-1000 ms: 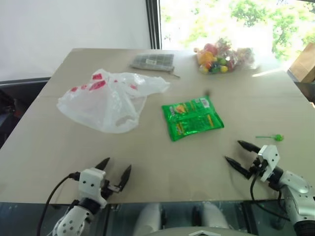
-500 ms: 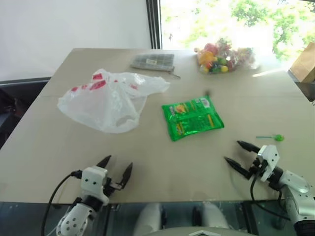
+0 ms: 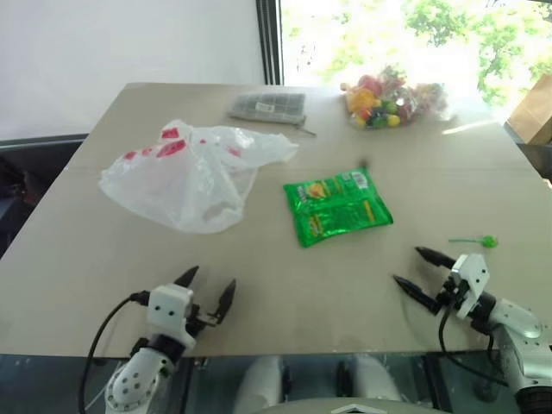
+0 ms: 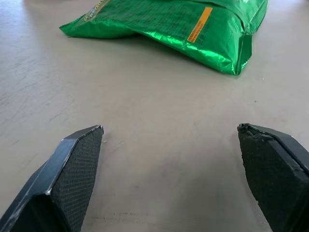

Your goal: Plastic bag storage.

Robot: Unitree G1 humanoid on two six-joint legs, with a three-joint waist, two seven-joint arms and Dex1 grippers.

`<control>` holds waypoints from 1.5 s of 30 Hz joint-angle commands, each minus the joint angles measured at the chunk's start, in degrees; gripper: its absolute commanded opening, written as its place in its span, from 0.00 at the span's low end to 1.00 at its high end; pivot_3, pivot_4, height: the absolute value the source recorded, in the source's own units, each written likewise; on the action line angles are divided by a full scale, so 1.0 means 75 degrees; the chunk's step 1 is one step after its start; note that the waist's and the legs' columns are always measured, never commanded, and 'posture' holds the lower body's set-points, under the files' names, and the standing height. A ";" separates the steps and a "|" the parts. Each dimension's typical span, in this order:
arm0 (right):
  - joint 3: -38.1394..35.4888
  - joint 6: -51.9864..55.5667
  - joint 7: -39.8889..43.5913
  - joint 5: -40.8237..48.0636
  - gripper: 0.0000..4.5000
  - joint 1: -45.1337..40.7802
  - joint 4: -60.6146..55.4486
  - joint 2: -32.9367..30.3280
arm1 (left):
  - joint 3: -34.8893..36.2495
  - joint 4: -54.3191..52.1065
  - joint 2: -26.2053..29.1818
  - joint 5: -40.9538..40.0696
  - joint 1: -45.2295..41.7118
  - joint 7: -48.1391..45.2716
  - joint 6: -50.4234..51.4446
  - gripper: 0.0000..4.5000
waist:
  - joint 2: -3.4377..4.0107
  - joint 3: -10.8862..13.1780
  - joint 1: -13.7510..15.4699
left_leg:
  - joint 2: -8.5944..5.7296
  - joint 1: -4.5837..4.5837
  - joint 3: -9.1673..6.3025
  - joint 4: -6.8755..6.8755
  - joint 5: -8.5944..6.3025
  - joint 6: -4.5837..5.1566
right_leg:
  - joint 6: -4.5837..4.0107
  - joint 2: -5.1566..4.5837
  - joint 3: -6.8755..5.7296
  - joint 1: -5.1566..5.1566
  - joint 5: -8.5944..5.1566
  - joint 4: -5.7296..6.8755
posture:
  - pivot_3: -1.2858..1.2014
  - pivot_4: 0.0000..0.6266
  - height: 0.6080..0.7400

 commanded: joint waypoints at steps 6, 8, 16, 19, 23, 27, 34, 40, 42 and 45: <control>0.0686 0.0761 0.0577 0.0319 1.00 0.0204 -0.1477 -0.0174 | -0.0340 -0.1224 -0.0237 0.0300 -0.1354 0.0650 0.0536 0.96 | -0.0006 0.0050 0.0002 | 0.0004 -0.0045 -0.0005 0.0004 0.0003 0.0000 | 0.0002 0.0001 -0.0015 -0.0025 0.0001 -0.0004 | 0.52 0.24 0.99; 0.0731 0.1079 0.0527 0.0482 1.00 0.0158 -0.1907 -0.0215 | -0.0463 -0.1302 -0.0332 0.0316 -0.1538 0.0736 0.0692 0.96 | 0.0031 0.0073 -0.0001 | 0.0003 -0.0055 -0.0005 0.0012 0.0004 -0.0001 | 0.0002 0.0001 -0.0017 -0.0027 0.0002 -0.0004 | 0.52 0.24 0.99; 0.0821 0.1739 0.0162 0.0766 1.00 -0.0297 -0.2819 -0.0071 | -0.0735 -0.1413 -0.0619 0.0693 -0.2273 0.1180 0.0874 0.96 | 0.0051 0.0097 0.0029 | 0.0000 -0.0147 -0.0032 0.0050 0.0028 -0.0035 | 0.0036 0.0013 -0.0059 -0.0094 0.0021 0.0008 | 0.52 0.24 0.99; 0.0818 0.1708 0.0027 0.0699 1.00 -0.0352 -0.2725 0.0039 | -0.0906 -0.1328 -0.0715 0.1026 -0.2405 0.1347 0.0517 0.96 | 0.0052 0.0101 0.0029 | -0.0001 -0.0147 -0.0035 0.0064 0.0027 -0.0035 | 0.0037 0.0018 -0.0068 -0.0081 0.0021 0.0008 | 0.52 0.24 0.99; 0.0841 0.1707 -0.0039 0.0644 1.00 -0.0369 -0.2702 0.0081 | -0.1032 -0.0921 -0.0886 0.1360 -0.2672 0.1650 0.0576 0.96 | 0.0053 0.0103 0.0028 | -0.0002 -0.0164 -0.0043 0.0107 0.0025 -0.0030 | 0.0040 0.0022 -0.0076 -0.0079 0.0023 0.0017 | 0.52 0.24 0.99; 0.0814 0.1726 -0.0101 0.0638 1.00 -0.0424 -0.2688 0.0104 | -0.1116 -0.0384 -0.0956 0.1700 -0.3060 0.1886 0.0575 0.96 | 0.0040 0.0126 0.0026 | -0.0005 -0.0168 -0.0052 0.0155 0.0017 -0.0015 | 0.0042 0.0023 -0.0081 -0.0078 0.0023 0.0070 | 0.52 0.24 0.99; 0.0755 0.1708 -0.0273 0.0642 1.00 -0.0494 -0.2663 0.0192 | -0.1109 0.0508 -0.1197 0.1675 -0.3847 0.2057 0.0487 0.88 | 0.0031 0.0143 0.0016 | -0.0005 -0.0153 -0.0069 0.0196 0.0006 0.0006 | 0.0043 0.0027 -0.0086 -0.0075 0.0024 0.0140 | 0.52 0.24 0.99; 0.0690 0.1611 -0.0431 0.0633 1.00 -0.0520 -0.2607 0.0288 | -0.0996 0.0412 -0.1087 0.1449 -0.3683 0.1815 0.0161 0.34 | 0.0030 0.0144 0.0021 | -0.0004 -0.0158 -0.0071 0.0195 0.0026 -0.0029 | 0.0046 0.0030 -0.0088 -0.0076 0.0024 0.0137 | 0.52 0.24 0.99; 0.0658 0.1538 -0.0635 0.0514 1.00 -0.0609 -0.2540 0.0372 | -0.0933 0.0325 -0.1041 0.1323 -0.3597 0.1738 0.0130 0.12 | 0.0030 0.0144 0.0020 | -0.0004 -0.0159 -0.0070 0.0196 0.0026 -0.0029 | 0.0046 0.0028 -0.0088 -0.0076 0.0024 0.0136 | 0.52 0.24 0.99; 0.0452 0.1537 -0.1250 0.0426 1.00 -0.1021 -0.2272 0.0666 | -0.0838 0.0105 -0.0994 0.0981 -0.3385 0.1503 0.0040 0.01 | 0.0030 0.0145 -0.0004 | -0.0004 -0.0157 -0.0070 0.0196 0.0025 -0.0027 | 0.0047 0.0027 -0.0087 -0.0076 0.0025 0.0138 | 0.52 0.24 0.99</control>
